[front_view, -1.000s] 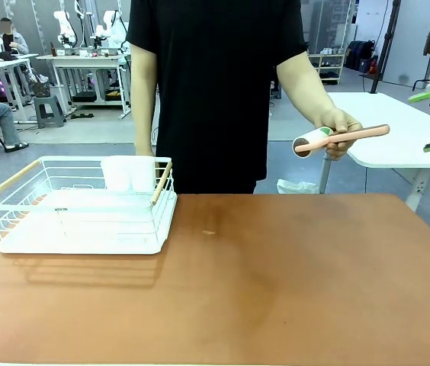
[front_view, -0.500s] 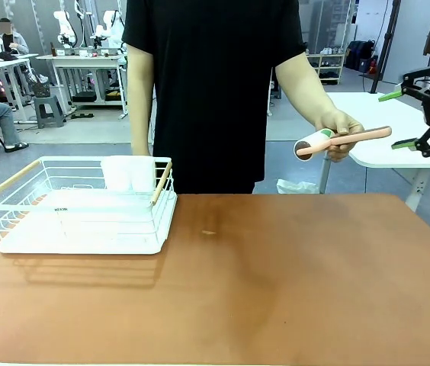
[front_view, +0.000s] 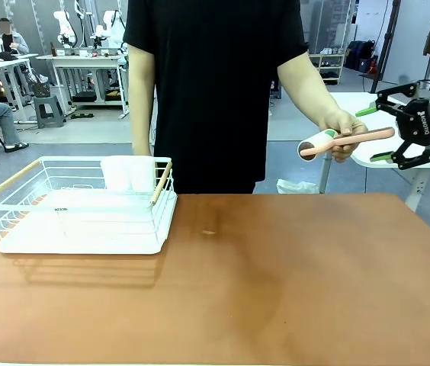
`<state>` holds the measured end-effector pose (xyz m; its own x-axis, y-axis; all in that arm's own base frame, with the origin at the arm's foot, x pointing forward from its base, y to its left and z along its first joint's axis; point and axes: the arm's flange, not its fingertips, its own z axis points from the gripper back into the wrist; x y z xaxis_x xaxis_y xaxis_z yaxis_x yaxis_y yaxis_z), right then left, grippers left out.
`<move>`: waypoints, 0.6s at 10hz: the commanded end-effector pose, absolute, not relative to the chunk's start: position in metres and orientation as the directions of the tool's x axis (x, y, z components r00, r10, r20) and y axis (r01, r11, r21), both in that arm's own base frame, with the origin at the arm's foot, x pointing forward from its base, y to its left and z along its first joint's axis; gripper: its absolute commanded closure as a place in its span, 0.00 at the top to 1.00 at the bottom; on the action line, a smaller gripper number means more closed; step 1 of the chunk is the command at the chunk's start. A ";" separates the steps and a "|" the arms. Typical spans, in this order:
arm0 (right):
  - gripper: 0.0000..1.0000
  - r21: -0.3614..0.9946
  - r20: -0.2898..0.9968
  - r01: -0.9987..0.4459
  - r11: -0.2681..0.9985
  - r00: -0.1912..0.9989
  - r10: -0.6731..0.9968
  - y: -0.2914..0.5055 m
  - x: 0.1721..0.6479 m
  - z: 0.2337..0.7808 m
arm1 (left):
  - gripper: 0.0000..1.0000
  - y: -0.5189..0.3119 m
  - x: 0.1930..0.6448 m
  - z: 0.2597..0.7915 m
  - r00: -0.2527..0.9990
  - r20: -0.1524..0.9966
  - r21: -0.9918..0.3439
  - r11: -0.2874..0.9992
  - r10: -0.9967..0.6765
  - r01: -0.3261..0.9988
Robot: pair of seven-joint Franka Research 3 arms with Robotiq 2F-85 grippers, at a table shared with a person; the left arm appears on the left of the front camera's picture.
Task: Clean the table.
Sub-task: Pick up the Lint Roller when the human hands it over.
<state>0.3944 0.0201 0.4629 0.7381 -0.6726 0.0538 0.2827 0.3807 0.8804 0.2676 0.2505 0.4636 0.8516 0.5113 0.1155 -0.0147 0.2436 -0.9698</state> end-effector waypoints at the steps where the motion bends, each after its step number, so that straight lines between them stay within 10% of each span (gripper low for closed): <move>1: 1.00 0.882 0.094 0.253 0.398 0.732 -0.674 0.027 0.365 0.443 | 1.00 0.252 0.265 0.464 0.852 0.120 -0.973 0.229 0.510 0.000; 5: 1.00 0.883 0.097 0.250 0.397 0.730 -0.676 0.026 0.369 0.442 | 1.00 0.252 0.265 0.464 0.852 0.120 -0.973 0.229 0.510 0.000; 6: 0.81 0.883 0.109 0.239 0.403 0.732 -0.672 0.026 0.369 0.442 | 1.00 0.252 0.265 0.464 0.852 0.120 -0.973 0.229 0.510 0.000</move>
